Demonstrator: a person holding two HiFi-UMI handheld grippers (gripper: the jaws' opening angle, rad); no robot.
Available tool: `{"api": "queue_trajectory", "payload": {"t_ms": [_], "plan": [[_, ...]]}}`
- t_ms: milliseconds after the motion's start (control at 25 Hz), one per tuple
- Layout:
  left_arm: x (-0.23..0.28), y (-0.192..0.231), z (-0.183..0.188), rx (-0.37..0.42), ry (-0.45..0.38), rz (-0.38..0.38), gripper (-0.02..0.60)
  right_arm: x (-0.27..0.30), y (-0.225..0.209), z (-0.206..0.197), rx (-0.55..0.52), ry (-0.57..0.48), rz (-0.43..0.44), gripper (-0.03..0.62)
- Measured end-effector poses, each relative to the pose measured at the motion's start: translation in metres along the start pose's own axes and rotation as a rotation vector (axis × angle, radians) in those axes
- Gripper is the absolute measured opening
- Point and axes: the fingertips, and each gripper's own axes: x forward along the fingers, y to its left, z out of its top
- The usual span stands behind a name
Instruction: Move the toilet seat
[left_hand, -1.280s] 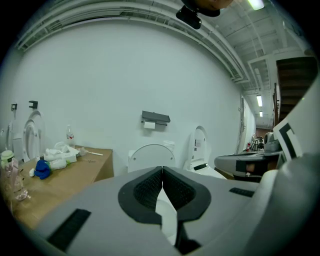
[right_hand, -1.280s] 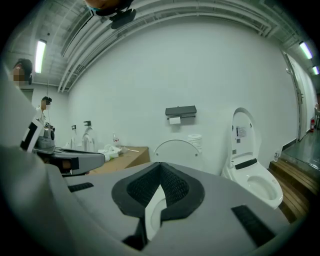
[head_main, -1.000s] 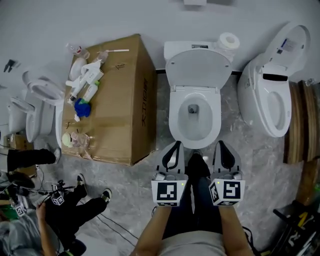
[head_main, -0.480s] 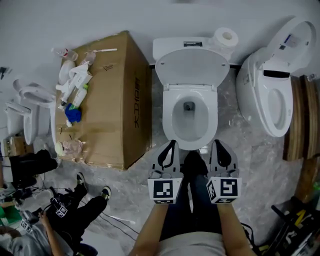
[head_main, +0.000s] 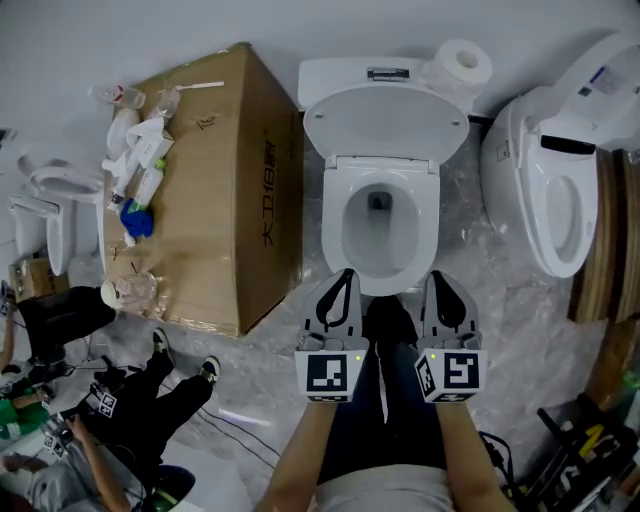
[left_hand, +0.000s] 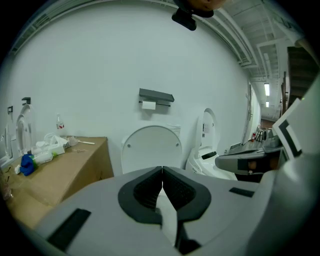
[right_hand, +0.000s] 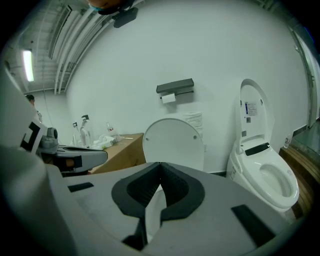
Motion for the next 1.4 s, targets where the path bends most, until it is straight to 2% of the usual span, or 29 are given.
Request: {"api": "queue_trajectory", "payload": {"t_ms": [240, 400, 480, 720, 960, 1160, 1400], "plan": [[0.012, 0.000, -0.004, 0.025, 0.001, -0.009, 0.015, 0.013, -0.006, -0.009, 0.009, 0.004, 0.008, 0.015], [0.018, 0.005, -0.014, -0.017, 0.013, -0.008, 0.015, 0.022, -0.002, -0.023, 0.025, 0.031, 0.008, 0.015], [0.022, 0.008, -0.023, -0.002, 0.031, -0.014, 0.015, 0.027, 0.000, -0.032, 0.031, 0.049, 0.004, 0.015], [0.030, 0.014, -0.058, -0.033, 0.109, -0.027, 0.015, 0.039, -0.004, -0.060, 0.032, 0.097, -0.022, 0.015], [0.041, 0.021, -0.097, -0.133, 0.218, -0.045, 0.015, 0.051, -0.013, -0.085, 0.050, 0.135, -0.047, 0.015], [0.051, 0.024, -0.130, -0.146, 0.301, -0.051, 0.015, 0.063, -0.017, -0.110, 0.075, 0.173, -0.057, 0.015], [0.062, 0.034, -0.176, -0.201, 0.377, -0.039, 0.017, 0.078, -0.022, -0.146, 0.091, 0.242, -0.056, 0.015]]}}
